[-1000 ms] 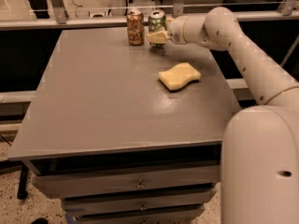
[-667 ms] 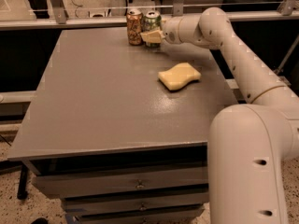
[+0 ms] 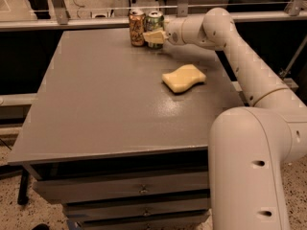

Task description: Move green can near orange can

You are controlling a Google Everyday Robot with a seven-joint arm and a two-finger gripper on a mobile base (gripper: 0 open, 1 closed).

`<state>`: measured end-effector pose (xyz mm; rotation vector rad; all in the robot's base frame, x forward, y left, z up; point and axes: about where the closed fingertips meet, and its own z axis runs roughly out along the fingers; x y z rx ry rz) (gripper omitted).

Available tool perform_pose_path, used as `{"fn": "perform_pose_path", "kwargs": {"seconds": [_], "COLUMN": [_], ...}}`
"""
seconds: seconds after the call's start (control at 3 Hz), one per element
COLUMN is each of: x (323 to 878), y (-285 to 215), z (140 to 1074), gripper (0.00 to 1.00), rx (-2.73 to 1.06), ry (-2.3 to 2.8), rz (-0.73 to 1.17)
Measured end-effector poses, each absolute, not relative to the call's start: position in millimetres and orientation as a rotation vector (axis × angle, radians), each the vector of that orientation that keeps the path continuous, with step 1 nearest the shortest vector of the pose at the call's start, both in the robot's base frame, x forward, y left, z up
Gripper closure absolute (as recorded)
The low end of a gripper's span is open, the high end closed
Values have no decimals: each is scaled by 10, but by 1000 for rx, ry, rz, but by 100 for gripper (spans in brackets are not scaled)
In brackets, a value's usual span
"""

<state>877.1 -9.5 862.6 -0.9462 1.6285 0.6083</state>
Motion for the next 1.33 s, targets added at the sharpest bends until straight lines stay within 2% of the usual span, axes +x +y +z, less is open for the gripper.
{"fn": "perform_pose_path", "kwargs": {"seconds": [0.33,0.67,1.0,1.33], "x": [8771,8770,8591,8214], "y": [-95,-95,-155,-457], "z": [8649,8648,8708,8995], "gripper": [13,0,0,0], "rx": [-946,-946,-948,-936], "ry": [1629,1629,1621,1584], "rz": [608,608,629,590]}}
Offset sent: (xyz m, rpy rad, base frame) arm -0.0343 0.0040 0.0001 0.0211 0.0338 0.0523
